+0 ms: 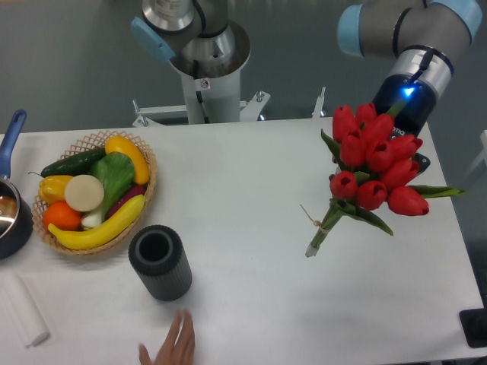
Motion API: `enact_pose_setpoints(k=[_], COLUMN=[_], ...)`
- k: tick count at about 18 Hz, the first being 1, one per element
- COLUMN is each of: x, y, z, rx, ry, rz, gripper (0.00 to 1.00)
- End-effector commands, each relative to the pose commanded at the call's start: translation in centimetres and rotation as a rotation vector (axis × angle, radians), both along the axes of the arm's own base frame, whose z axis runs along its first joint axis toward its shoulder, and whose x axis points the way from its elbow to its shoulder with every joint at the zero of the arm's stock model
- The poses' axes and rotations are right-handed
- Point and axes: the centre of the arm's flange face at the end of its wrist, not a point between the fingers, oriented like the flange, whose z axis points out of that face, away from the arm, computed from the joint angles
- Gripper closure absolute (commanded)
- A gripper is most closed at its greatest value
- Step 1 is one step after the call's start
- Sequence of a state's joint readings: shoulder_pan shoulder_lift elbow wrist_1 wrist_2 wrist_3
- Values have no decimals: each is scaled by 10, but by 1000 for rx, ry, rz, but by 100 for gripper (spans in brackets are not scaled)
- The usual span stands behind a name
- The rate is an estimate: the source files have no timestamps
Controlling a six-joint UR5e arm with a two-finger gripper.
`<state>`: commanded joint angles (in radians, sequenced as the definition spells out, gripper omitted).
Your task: Place the flowers on the table
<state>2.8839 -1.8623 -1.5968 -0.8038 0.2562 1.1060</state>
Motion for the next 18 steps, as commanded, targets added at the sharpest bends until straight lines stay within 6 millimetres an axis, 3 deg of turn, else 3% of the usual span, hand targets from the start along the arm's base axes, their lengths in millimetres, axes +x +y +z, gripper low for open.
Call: enact_pose_setpoints(k=[13,18], x=[15,15], y=[0,-6], z=[15,18], rx=[-16,-105], ry=[14,59], rz=[5,60], gripper=[64,64])
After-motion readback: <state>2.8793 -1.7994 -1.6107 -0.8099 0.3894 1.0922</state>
